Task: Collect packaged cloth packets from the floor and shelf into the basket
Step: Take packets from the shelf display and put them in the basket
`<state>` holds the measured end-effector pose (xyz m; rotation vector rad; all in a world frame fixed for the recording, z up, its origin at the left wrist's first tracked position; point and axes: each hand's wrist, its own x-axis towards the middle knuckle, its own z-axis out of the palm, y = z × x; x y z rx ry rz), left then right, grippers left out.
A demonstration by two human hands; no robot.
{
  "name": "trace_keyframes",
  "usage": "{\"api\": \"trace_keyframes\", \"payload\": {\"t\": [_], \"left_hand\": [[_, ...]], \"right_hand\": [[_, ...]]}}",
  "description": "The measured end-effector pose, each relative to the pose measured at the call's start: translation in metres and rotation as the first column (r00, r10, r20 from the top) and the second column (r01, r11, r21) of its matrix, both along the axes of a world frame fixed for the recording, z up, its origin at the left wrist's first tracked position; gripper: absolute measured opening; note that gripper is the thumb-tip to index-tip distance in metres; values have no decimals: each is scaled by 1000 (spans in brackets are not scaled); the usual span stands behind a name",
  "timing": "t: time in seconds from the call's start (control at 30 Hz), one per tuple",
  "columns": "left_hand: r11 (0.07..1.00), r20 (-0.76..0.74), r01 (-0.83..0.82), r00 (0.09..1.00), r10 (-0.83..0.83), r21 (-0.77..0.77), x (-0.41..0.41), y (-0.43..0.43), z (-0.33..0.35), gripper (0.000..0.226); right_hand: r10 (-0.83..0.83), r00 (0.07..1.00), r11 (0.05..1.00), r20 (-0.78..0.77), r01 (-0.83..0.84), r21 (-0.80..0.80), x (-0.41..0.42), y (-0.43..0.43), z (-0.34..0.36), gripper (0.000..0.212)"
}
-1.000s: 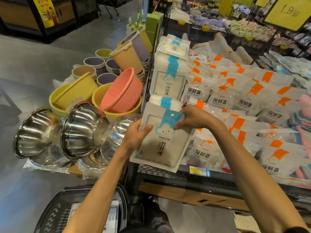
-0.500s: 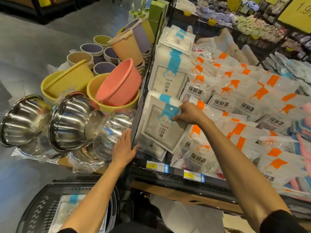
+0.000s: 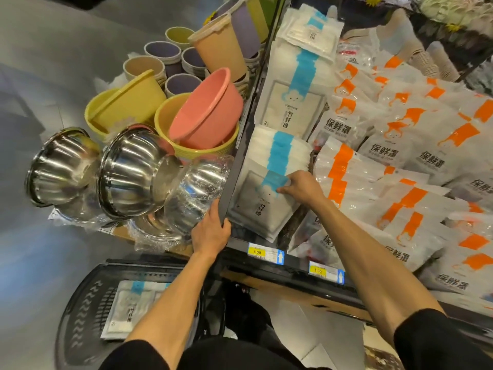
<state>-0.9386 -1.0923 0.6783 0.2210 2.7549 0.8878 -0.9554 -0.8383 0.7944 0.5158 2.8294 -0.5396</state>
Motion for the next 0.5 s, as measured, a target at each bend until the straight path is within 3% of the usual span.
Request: {"api": "trace_keyframes", "payload": {"t": [0.2, 0.5], "left_hand": [[1000, 0, -16, 1000, 16, -2, -1, 0, 0, 61], [999, -10, -44, 999, 44, 31, -1, 0, 0, 54]], "right_hand": [[-69, 997, 997, -21, 69, 26, 0, -8, -23, 37], [-6, 999, 997, -34, 8, 72, 3, -11, -42, 27]]}}
